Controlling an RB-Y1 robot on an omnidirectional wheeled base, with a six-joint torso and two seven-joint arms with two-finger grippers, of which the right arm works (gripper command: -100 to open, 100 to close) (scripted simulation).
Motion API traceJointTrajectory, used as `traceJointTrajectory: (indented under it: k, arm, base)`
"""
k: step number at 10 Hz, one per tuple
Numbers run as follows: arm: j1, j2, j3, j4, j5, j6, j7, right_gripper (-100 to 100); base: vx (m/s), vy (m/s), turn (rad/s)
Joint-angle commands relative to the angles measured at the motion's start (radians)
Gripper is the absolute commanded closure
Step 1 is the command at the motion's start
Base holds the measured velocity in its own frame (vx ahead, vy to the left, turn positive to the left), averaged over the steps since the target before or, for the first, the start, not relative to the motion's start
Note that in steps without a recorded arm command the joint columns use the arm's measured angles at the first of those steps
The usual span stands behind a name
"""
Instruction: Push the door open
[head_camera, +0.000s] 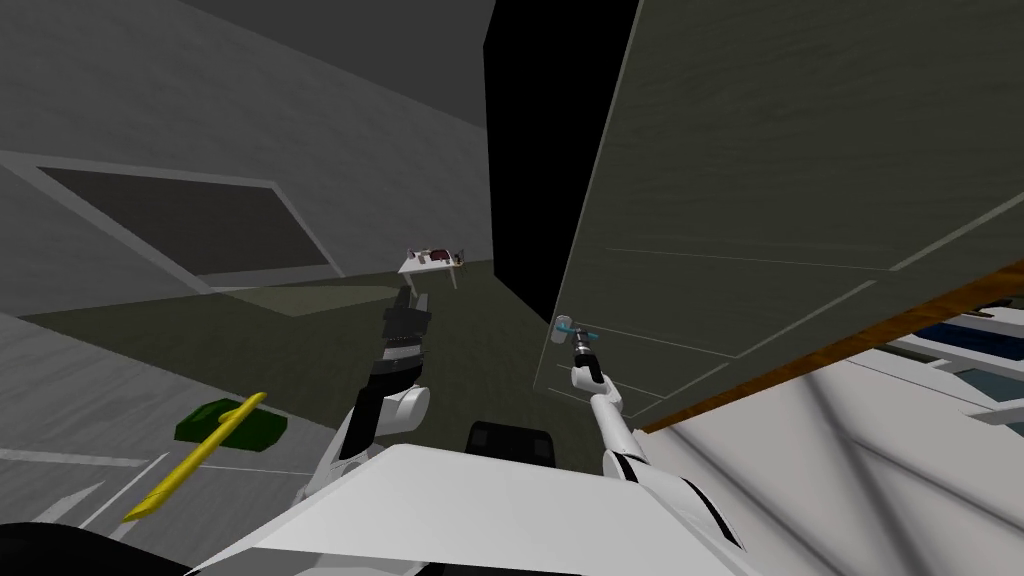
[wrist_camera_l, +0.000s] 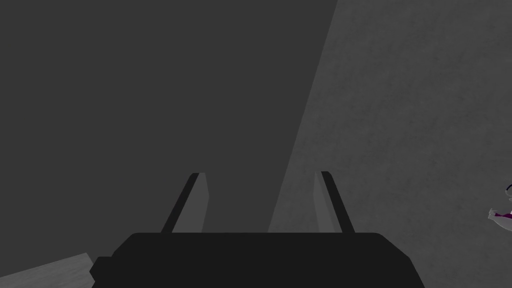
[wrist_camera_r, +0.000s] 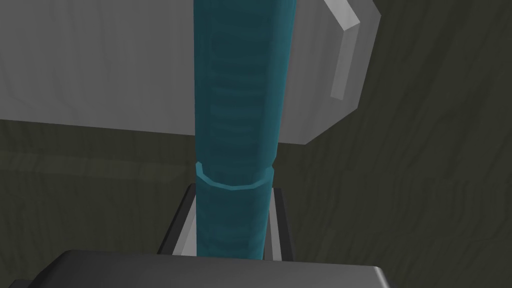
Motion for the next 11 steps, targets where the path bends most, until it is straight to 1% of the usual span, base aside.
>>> traceJointTrajectory:
  k: [1,6,11]
  arm:
    - [0.005,-0.014,-0.022,-0.011,-0.005,0.008,0.002,100]
    - [0.007,-0.023,-0.079,-0.006,-0.018,0.006,0.017,100]
    - [0.008,-0.028,-0.123,-0.001,-0.027,0.005,0.03,100]
  base:
    - [0.126,0.085,-0.063]
    - [0.189,0.113,-0.081]
    - [0.16,0.082,-0.063]
